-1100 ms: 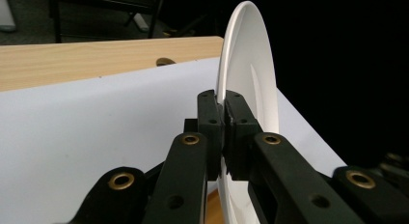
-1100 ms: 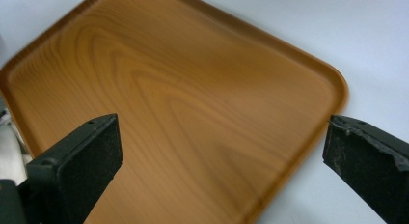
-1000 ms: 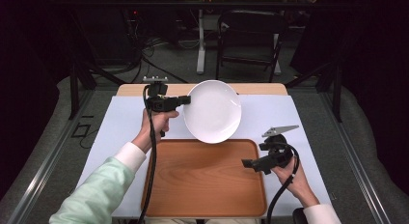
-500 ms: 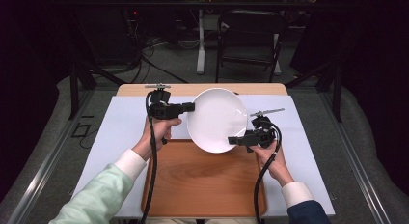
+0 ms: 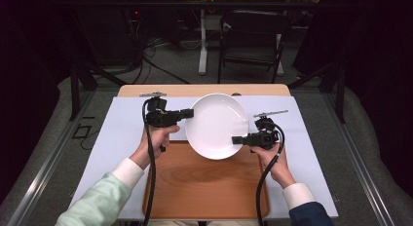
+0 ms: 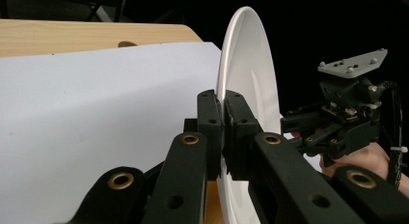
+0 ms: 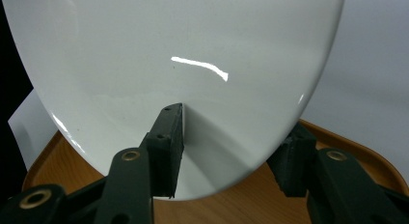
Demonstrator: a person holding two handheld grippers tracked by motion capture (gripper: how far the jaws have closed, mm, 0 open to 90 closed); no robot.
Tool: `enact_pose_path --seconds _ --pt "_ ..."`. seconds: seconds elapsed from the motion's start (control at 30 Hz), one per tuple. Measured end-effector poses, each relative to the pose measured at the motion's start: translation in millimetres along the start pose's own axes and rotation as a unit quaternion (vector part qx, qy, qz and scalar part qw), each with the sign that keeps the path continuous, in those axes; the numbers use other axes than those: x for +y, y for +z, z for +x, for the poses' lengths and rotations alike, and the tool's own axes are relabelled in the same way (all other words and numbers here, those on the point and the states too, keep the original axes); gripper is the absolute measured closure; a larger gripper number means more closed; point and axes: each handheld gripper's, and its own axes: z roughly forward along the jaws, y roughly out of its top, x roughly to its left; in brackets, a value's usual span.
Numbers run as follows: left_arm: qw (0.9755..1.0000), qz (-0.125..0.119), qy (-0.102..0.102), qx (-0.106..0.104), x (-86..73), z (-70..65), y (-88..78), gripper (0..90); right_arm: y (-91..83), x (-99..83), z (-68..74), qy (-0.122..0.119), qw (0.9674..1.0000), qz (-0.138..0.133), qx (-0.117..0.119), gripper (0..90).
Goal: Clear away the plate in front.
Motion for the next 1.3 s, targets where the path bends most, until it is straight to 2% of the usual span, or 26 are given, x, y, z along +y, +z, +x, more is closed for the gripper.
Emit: enact_pose_path --seconds 0.13,0.17,0.2,0.27,0.3,0.5,0.8,1.1,1.3 --pt "0.9999 -0.007 0.008 -0.001 -4.3 -1.0 -3.6 86.6 -6.5 -0.3 3.3 -0.005 0.9999 -0.013 0.002 58.1" --pt "0.9998 -0.010 0.018 -0.001 -6.6 -2.7 -5.7 86.5 -8.4 -0.4 4.1 -0.007 0.9998 -0.016 0.001 58.9" --pt "0.9998 -0.010 0.018 -0.001 -6.6 -2.7 -5.7 86.4 -8.4 -0.4 4.1 -0.007 0.9998 -0.016 0.001 58.9" --pt "0.9992 -0.014 0.036 0.005 -11.0 -6.5 -9.2 86.0 -13.8 -0.7 6.9 -0.013 0.9995 -0.028 -0.001 62.5" --pt "0.9992 -0.014 0.036 0.005 -11.0 -6.5 -9.2 86.0 -13.8 -0.7 6.9 -0.013 0.9995 -0.028 -0.001 62.5" --pt "0.9981 -0.017 0.058 0.013 -20.3 -10.2 -14.2 84.5 -25.3 -1.7 14.9 -0.041 0.9979 -0.048 -0.011 68.2" --pt "0.9964 -0.027 0.079 0.017 -33.3 -13.5 -23.9 83.4 -34.5 -5.0 28.5 -0.074 0.9954 -0.059 -0.018 71.8" --pt "0.9957 -0.019 0.088 0.022 -44.1 -14.6 -29.3 82.1 -39.4 -10.8 41.8 -0.097 0.9931 -0.059 -0.029 73.7" --pt "0.9961 -0.022 0.083 0.020 -49.8 -15.8 -33.7 81.9 -42.3 -13.5 47.5 -0.105 0.9923 -0.060 -0.026 74.4"
